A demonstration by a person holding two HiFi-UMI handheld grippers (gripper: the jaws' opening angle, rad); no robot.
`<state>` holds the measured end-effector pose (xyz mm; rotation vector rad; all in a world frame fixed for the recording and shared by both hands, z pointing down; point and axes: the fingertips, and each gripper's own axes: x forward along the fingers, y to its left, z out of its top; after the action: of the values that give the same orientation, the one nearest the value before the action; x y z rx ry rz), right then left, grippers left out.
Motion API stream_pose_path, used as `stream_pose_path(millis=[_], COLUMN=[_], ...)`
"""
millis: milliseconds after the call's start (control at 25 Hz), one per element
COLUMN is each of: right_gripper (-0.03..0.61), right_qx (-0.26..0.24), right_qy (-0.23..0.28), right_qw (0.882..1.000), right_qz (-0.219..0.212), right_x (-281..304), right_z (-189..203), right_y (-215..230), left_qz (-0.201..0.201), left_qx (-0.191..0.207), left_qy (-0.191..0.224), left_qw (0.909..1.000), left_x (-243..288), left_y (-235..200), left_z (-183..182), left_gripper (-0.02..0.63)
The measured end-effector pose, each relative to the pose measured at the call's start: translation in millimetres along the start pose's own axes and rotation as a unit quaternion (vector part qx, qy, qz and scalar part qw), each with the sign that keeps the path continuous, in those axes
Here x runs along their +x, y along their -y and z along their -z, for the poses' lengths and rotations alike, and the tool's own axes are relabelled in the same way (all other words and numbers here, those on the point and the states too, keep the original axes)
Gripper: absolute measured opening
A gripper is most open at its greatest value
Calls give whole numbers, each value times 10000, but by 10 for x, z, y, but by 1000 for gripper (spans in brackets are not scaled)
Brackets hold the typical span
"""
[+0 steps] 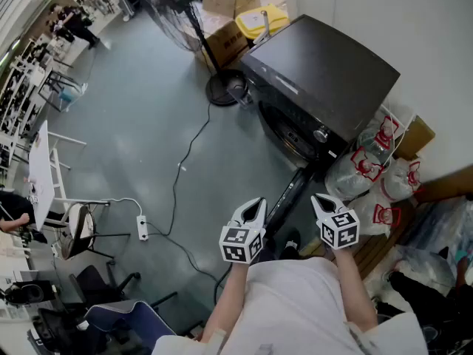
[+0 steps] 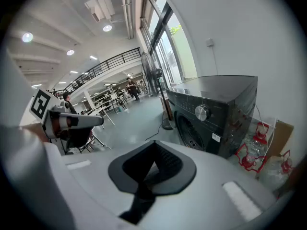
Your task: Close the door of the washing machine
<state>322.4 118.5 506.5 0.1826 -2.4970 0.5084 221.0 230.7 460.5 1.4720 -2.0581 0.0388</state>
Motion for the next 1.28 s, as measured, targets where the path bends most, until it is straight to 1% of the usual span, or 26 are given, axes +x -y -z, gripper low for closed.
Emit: stream_pose_path(millis=[360, 520, 720, 840, 920, 1000, 1160, 1280], right_gripper=[-3, -2, 1, 2, 2, 2, 2, 2], right_qx=[-18, 142, 326, 336, 304, 310, 444, 467], right_qy=[-14, 52, 92, 32, -18, -33, -40, -20], right_qw=[10000, 9999, 9994, 9993, 9994, 9994, 9988, 9987], right_qz=[70, 52, -89, -135, -154, -167, -201, -196], right_x=[-67, -95, -109, -104, -104, -93, -95, -121], right_z=[81, 119, 162, 220, 259, 270, 318, 329], right_y=[47, 67, 22, -16, -38, -40, -31, -1], left_qz=[121, 208, 399, 422, 443, 490, 611, 722], left_qx=[48, 103, 247, 392, 472, 551, 764, 863], left_qy=[-182, -300, -632, -905, -1101, -1339, -1936, -2247], left_qw=[9998, 9993, 9969, 9942, 9918, 9882, 9762, 9679], left_x=[81, 136, 279, 408, 500, 615, 804, 925], left_y=[101, 149, 195, 161, 141, 127, 146, 184], left_z=[180, 272, 486, 678, 809, 947, 1352, 1583], left_gripper=[5, 5, 6, 6, 9, 34, 82, 101])
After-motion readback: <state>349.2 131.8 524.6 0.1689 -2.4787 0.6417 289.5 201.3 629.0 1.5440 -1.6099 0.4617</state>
